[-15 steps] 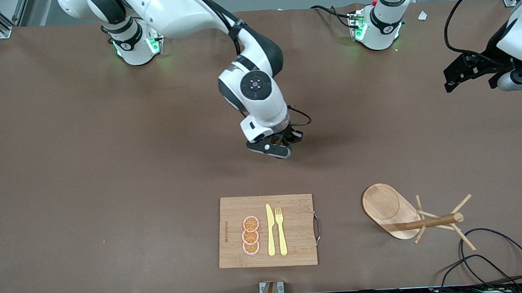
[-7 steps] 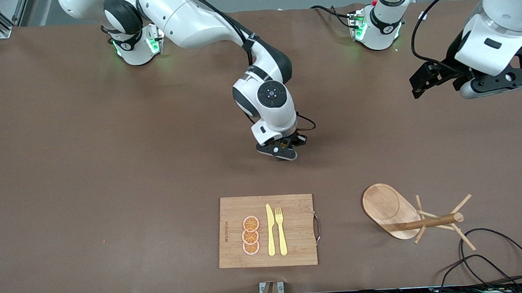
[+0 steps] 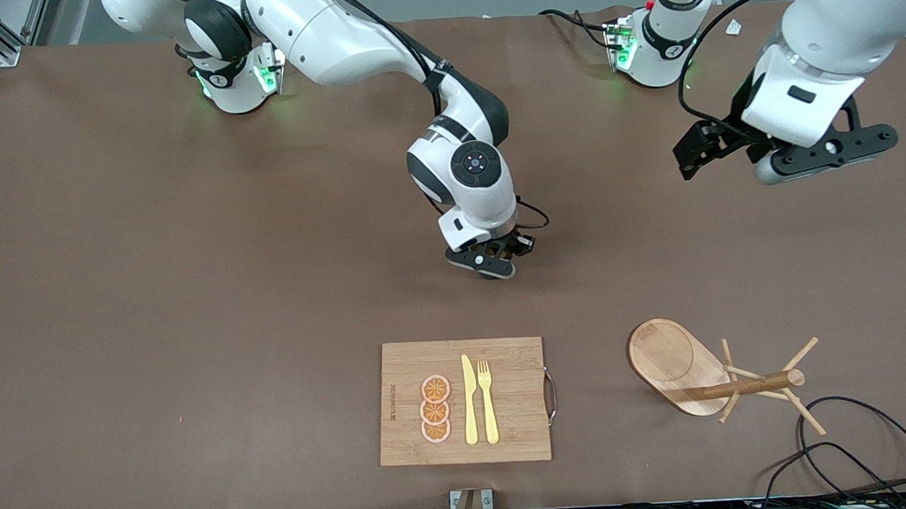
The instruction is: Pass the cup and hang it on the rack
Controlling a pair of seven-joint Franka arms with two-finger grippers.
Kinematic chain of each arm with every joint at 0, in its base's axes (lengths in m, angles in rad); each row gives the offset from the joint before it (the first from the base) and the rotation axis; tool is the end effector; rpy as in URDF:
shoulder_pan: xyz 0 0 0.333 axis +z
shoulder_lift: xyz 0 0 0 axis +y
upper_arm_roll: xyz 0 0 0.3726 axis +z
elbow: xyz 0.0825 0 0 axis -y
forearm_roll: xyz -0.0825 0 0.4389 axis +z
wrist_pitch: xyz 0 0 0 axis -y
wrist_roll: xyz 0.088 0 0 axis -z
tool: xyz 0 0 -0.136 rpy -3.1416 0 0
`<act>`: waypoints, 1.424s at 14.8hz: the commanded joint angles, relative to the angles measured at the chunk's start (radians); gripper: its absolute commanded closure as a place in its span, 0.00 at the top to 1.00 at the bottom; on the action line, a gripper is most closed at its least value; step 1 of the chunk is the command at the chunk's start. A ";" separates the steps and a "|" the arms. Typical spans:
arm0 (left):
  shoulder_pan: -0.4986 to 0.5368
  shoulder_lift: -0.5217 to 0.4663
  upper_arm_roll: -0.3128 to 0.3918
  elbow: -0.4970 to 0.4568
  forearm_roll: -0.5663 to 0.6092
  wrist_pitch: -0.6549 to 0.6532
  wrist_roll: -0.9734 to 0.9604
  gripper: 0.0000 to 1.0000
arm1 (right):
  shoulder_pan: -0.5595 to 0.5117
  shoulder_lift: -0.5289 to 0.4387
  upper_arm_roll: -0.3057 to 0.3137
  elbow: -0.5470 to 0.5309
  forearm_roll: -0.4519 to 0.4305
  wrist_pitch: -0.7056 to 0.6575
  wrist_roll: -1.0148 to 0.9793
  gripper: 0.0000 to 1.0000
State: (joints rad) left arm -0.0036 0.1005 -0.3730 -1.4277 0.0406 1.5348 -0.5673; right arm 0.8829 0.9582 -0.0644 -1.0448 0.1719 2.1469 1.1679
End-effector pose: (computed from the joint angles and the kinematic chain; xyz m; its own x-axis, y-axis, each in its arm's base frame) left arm 0.6031 -0.2182 0.6652 0.9811 0.1932 0.0135 0.1931 -0.9812 0.0039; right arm 0.5866 0.6726 0.2501 0.9211 -0.3873 -0.0394 -0.3881 -0.9056 -0.1709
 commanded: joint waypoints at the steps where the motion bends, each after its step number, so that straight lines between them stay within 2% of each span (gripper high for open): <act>1: -0.024 0.013 -0.007 0.003 0.002 0.022 -0.052 1.00 | -0.005 -0.004 -0.012 0.025 -0.012 -0.007 0.018 0.71; 2: -0.041 0.018 -0.007 0.003 0.004 0.022 -0.071 1.00 | -0.011 -0.025 -0.012 0.023 -0.012 -0.018 0.016 0.85; 4: -0.085 0.037 -0.007 0.003 0.033 0.024 -0.133 1.00 | -0.050 -0.059 -0.011 0.025 -0.008 -0.077 0.010 1.00; 7: -0.177 0.080 -0.007 0.004 0.126 0.030 -0.239 1.00 | -0.129 -0.117 -0.012 0.025 -0.011 -0.094 -0.118 1.00; 11: -0.234 0.119 -0.007 0.003 0.137 0.076 -0.330 1.00 | -0.330 -0.188 -0.012 0.023 -0.008 -0.223 -0.426 1.00; 15: -0.327 0.186 -0.007 0.004 0.217 0.126 -0.489 1.00 | -0.491 -0.268 -0.015 0.005 -0.014 -0.291 -0.666 1.00; 16: -0.355 0.208 -0.007 0.004 0.238 0.154 -0.534 1.00 | -0.525 -0.282 -0.015 -0.006 -0.020 -0.314 -0.700 1.00; 18: -0.404 0.257 -0.006 0.004 0.289 0.209 -0.626 1.00 | -0.600 -0.323 -0.015 -0.020 -0.089 -0.376 -0.840 1.00; 21: -0.487 0.341 -0.006 0.012 0.387 0.277 -0.791 1.00 | -0.714 -0.448 -0.012 -0.139 -0.115 -0.384 -1.066 1.00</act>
State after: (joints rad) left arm -0.4429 0.3849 -0.3808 -1.4385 0.3586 1.7800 -1.2593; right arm 0.2324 0.6464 -0.1019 -1.0226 0.0764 1.7540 0.2314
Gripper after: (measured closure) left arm 0.000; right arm 0.000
